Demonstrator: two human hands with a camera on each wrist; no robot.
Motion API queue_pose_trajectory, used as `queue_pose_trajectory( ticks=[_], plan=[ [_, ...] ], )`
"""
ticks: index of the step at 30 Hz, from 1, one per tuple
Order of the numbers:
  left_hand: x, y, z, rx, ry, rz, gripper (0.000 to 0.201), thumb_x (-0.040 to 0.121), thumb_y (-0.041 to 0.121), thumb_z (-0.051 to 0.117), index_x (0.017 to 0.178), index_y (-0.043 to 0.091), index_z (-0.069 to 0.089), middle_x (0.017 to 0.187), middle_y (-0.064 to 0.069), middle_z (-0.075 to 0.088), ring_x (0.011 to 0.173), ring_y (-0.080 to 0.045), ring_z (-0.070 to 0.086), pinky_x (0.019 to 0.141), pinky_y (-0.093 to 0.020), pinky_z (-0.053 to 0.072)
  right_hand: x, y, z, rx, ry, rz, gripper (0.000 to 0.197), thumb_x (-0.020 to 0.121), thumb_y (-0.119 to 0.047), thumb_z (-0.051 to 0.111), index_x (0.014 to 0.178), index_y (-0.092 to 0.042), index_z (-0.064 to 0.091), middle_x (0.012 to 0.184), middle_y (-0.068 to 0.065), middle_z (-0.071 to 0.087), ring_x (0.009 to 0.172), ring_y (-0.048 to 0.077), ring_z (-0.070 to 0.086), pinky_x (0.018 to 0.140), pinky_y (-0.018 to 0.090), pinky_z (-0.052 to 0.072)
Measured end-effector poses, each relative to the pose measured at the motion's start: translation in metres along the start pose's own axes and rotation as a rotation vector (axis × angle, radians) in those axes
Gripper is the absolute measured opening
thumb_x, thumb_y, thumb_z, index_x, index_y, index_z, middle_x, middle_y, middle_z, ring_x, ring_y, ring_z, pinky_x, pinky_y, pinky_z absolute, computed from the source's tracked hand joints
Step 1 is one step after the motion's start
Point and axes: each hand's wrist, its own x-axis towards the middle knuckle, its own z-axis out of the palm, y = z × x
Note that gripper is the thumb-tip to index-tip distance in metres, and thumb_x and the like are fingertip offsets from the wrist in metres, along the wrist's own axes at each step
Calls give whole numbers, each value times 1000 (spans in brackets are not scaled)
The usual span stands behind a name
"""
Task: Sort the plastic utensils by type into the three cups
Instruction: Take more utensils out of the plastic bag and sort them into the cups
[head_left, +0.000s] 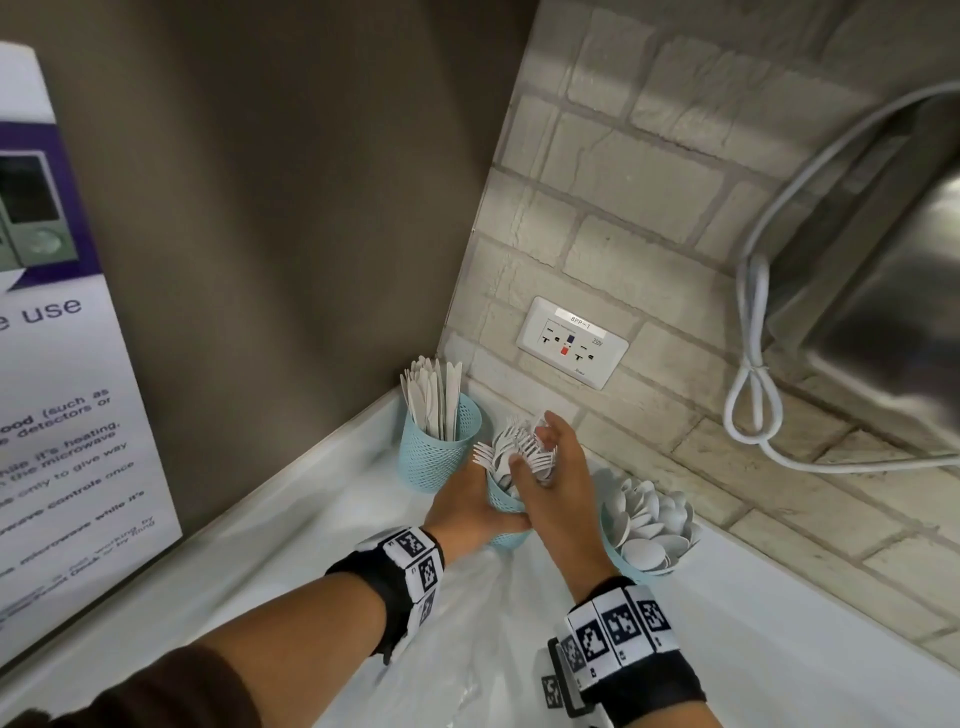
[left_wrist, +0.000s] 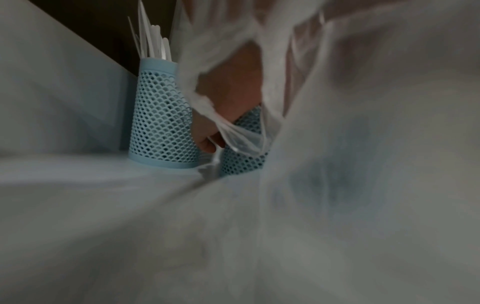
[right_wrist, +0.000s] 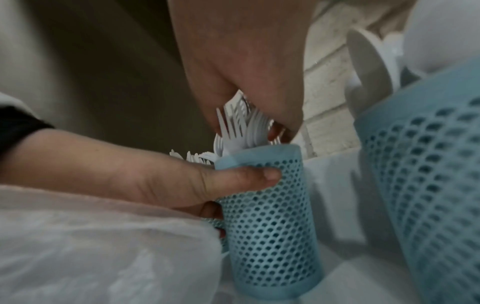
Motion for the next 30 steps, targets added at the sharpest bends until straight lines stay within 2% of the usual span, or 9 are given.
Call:
queue_pose_trajectory(
  ticks=[4,8,10,12,16,20,23,25,30],
  plan=[
    [1,-3,2,-22,0,-9,78,50,53,84,118,36,51,109,20,65,100,5,60,87,-21,51,-3,-1,-13,28,87,-47,71,80,-43,72,140,-36,35,133,-9,38,128,9,40,105,33,38],
    [3,-7,4,-32,10,-14,78,47,52,84,115,35,49,109,16,63,102,-1,60,87,-26,51,-11,-8,-20,-293,233,-252,42,82,-47,67,121,-31,61,99,-4,54,96,14,48,83,30,39],
    [2,-7,4,-8,20,-24,70,48,50,78,110,31,51,103,13,63,96,-6,61,80,-24,50,-12,-11,-17,-508,82,-343,33,83,-44,64,110,-26,69,78,-1,63,83,20,55,74,32,43],
    [2,-7,4,8,22,-35,64,49,50,70,107,28,53,97,10,63,93,-9,62,74,-21,46,-13,-13,-14,-622,-132,-297,33,89,-34,61,119,-23,65,87,2,71,91,22,59,79,32,46],
    [3,-7,3,-22,14,-2,70,54,40,81,115,29,50,108,11,62,100,-5,59,86,-23,48,-11,-12,-11,-745,-159,-286,25,96,-21,50,113,-19,67,98,5,72,98,24,57,81,37,48],
    [5,-13,5,-32,2,-36,74,47,50,84,112,32,51,103,13,66,96,-1,62,85,-28,52,-11,-14,-15,-422,-48,-244,26,91,-7,57,110,-17,72,97,3,73,93,19,64,79,28,50],
    [5,-12,5,-22,-17,-37,76,46,59,80,112,30,55,100,16,67,93,5,62,78,-14,48,-10,-19,-18,-134,-22,-74,18,86,-21,70,103,-21,73,92,-1,73,84,14,67,79,30,54],
    [3,-8,3,-22,-17,-25,78,45,61,78,113,29,55,101,17,66,92,7,61,75,-10,44,-10,-18,-17,-125,-11,-55,18,82,-27,73,99,-21,73,87,0,71,79,15,66,75,32,55],
    [4,-8,4,-64,1,-33,87,43,56,84,119,33,48,110,17,64,102,3,60,89,-23,50,-8,-14,-20,-243,33,-177,25,88,-2,59,101,-18,72,97,0,70,87,15,64,77,17,49]
  ],
)
